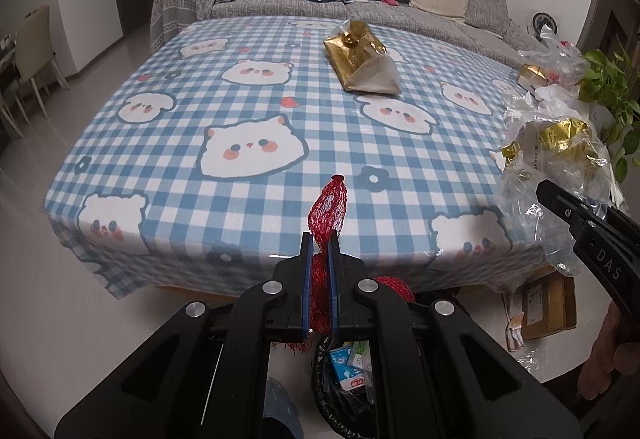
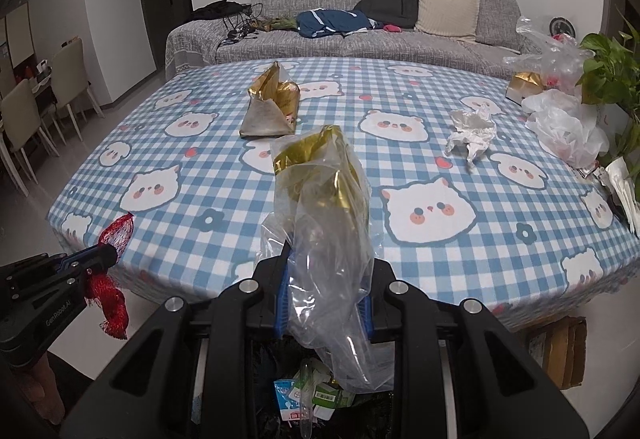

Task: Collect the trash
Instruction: 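Carry the red net and clear plastic bag with both tools over the black bin, then open both tools over the bin, dropping the red net and plastic bag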

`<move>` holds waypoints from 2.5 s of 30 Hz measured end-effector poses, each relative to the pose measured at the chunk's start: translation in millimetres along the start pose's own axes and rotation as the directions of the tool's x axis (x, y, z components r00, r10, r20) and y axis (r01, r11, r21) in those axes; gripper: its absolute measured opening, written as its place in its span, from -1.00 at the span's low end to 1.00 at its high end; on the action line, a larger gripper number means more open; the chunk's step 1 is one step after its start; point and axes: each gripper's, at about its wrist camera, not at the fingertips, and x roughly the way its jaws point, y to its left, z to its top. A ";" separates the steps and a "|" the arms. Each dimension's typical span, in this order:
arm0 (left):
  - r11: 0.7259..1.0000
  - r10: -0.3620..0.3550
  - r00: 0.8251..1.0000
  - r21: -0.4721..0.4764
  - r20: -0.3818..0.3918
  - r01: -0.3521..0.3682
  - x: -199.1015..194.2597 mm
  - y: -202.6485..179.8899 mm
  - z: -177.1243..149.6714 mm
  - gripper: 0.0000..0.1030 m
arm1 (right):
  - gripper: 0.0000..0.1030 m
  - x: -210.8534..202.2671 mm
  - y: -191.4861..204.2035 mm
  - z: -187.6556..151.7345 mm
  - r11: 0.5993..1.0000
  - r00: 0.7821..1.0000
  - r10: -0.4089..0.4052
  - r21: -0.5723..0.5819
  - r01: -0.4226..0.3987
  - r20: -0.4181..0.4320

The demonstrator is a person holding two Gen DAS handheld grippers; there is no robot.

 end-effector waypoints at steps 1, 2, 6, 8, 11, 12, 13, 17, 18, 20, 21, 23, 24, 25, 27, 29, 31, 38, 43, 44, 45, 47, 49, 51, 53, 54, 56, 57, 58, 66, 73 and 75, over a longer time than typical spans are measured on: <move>1.000 -0.002 1.000 0.000 0.001 0.002 -1.1 0.0 -2.8 -0.89 | -0.52 -1.3 0.1 -4.1 1.000 1.000 0.000 -0.001 0.000 -0.002; 1.000 -0.003 1.000 0.001 0.001 0.003 -2.2 0.0 -6.1 -0.89 | -0.52 -2.5 0.2 -8.7 1.000 1.000 -0.001 -0.004 0.001 -0.005; 1.000 -0.008 1.000 0.000 -0.010 0.008 -2.3 -0.5 -20.6 -0.89 | -0.52 -6.9 -0.2 -27.7 1.000 1.000 0.001 -0.009 -0.001 -0.016; 1.000 -0.013 1.000 0.001 -0.015 0.013 -1.3 -1.4 -28.7 -0.89 | -0.52 -8.5 -0.3 -37.7 1.000 1.000 0.008 -0.008 -0.008 -0.021; 1.000 -0.014 0.999 0.006 -0.031 0.014 3.9 -2.5 -42.2 -0.89 | -0.52 -7.7 0.5 -54.5 1.000 0.999 0.012 -0.004 -0.012 -0.038; 1.000 -0.014 0.999 0.007 -0.038 0.015 5.7 -3.1 -46.6 -0.89 | -0.52 -6.9 1.2 -59.9 1.000 0.999 0.013 -0.005 -0.014 -0.043; 1.000 -0.014 0.999 0.008 -0.043 0.015 7.3 -3.4 -50.8 -0.89 | -0.52 -5.6 2.2 -65.7 1.000 0.999 0.013 -0.006 -0.013 -0.049; 1.000 -0.003 0.999 0.014 -0.036 0.004 10.4 -3.4 -64.5 -0.88 | -0.52 0.6 5.3 -86.5 1.000 0.997 0.014 -0.010 -0.015 -0.077; 1.000 0.003 0.999 0.017 -0.033 -0.002 11.8 -3.1 -67.8 -0.88 | -0.52 2.3 6.0 -90.8 1.000 0.996 0.015 -0.011 -0.015 -0.083; 1.000 0.000 1.000 0.021 -0.031 0.001 14.9 -1.9 -75.0 -0.88 | -0.52 5.5 7.1 -99.8 1.000 0.995 0.018 -0.011 -0.019 -0.095; 1.000 -0.003 1.000 0.019 -0.031 0.003 16.9 -0.7 -79.1 -0.88 | -0.51 7.5 7.7 -104.1 1.000 0.995 0.016 -0.014 -0.017 -0.102; 1.000 -0.001 0.999 0.015 -0.036 0.001 23.3 2.1 -87.0 -0.88 | -0.51 11.6 8.4 -112.7 1.000 0.993 0.019 -0.018 -0.021 -0.115; 1.000 0.003 0.999 0.012 -0.047 -0.003 28.4 4.0 -91.4 -0.88 | -0.51 13.5 8.9 -116.4 1.000 0.993 0.019 -0.021 -0.021 -0.120; 1.000 0.005 0.998 0.010 -0.058 -0.005 33.7 5.6 -95.4 -0.88 | -0.51 16.2 9.0 -120.6 1.000 0.992 0.015 -0.024 -0.018 -0.127; 1.000 0.007 0.997 0.005 -0.075 -0.007 44.1 9.3 -102.4 -0.88 | -0.51 23.0 8.6 -128.9 1.000 0.989 0.016 -0.022 -0.020 -0.144; 1.000 0.011 0.996 -0.003 -0.092 -0.011 55.4 13.6 -110.0 -0.88 | -0.51 31.5 9.1 -137.2 1.000 0.986 0.011 -0.026 -0.015 -0.164; 1.000 0.019 0.994 -0.013 -0.109 -0.021 67.7 17.7 -117.8 -0.88 | -0.51 39.3 8.8 -144.1 1.000 0.983 0.010 -0.023 -0.015 -0.181; 0.999 0.020 0.990 -0.031 -0.140 -0.024 94.8 26.1 -140.3 -0.88 | -0.50 60.4 13.1 -164.9 0.999 0.975 0.027 -0.021 -0.033 -0.219; 0.999 0.012 0.990 -0.033 -0.139 -0.017 94.8 26.2 -145.7 -0.88 | -0.50 71.2 16.6 -175.5 0.999 0.970 0.037 -0.022 -0.044 -0.242; 0.999 0.012 0.990 -0.032 -0.137 -0.016 94.4 24.1 -146.7 -0.88 | -0.49 72.0 17.5 -177.3 0.999 0.969 0.037 -0.026 -0.045 -0.245; 0.999 0.011 0.990 -0.030 -0.138 -0.016 94.2 22.8 -147.1 -0.88 | -0.49 72.5 18.0 -178.6 0.999 0.968 0.037 -0.030 -0.045 -0.247; 1.000 0.007 0.991 -0.029 -0.135 -0.011 92.5 18.5 -147.7 -0.88 | -0.49 72.2 18.0 -179.4 0.999 0.968 0.036 -0.030 -0.045 -0.247; 1.000 0.003 0.991 -0.023 -0.134 -0.006 91.0 9.2 -148.4 -0.87 | -0.46 71.9 17.4 -178.9 0.998 0.970 0.042 -0.026 -0.050 -0.241; 1.000 -0.001 0.991 -0.015 -0.136 -0.002 89.7 1.7 -149.4 -0.86 | -0.35 70.0 16.2 -179.4 0.998 0.972 0.042 -0.026 -0.050 -0.231; 1.000 -0.005 0.991 -0.004 -0.137 0.004 87.5 -7.2 -150.0 -0.86 | -0.27 67.3 14.5 -179.7 0.999 0.975 0.039 -0.021 -0.045 -0.221; 1.000 -0.006 0.991 0.001 -0.137 0.006 87.2 -10.9 -150.2 -0.86 | -0.23 66.4 12.7 -180.1 0.999 0.975 0.041 -0.018 -0.046 -0.218; 1.000 -0.011 0.990 0.005 -0.139 0.012 86.5 -19.2 -151.4 -0.85 | -0.07 64.4 7.6 -180.8 0.999 0.976 0.038 -0.013 -0.042 -0.214; 1.000 -0.016 0.990 0.004 -0.141 0.017 86.8 -22.6 -151.6 -0.84 | -0.03 62.8 4.3 -180.8 0.999 0.977 0.038 -0.008 -0.040 -0.211; 1.000 -0.020 0.989 0.006 -0.144 0.022 87.9 -27.0 -152.1 -0.84 | 0.06 61.6 0.6 -180.8 0.999 0.978 0.038 -0.003 -0.040 -0.207; 0.998 -0.035 0.987 0.042 -0.156 0.042 93.3 -58.0 -154.0 -0.84 | 0.66 49.7 -31.7 -179.8 1.000 0.984 0.012 0.022 -0.008 -0.178; 0.996 -0.052 0.986 0.067 -0.161 0.064 97.2 -83.8 -158.4 -0.82 | 0.85 44.8 -66.2 -182.6 0.997 0.983 -0.044 0.052 0.055 -0.179; 0.995 -0.055 0.984 0.072 -0.167 0.068 99.9 -89.8 -159.6 -0.78 | 0.85 47.5 -72.5 -184.8 0.996 0.981 -0.055 0.056 0.067 -0.186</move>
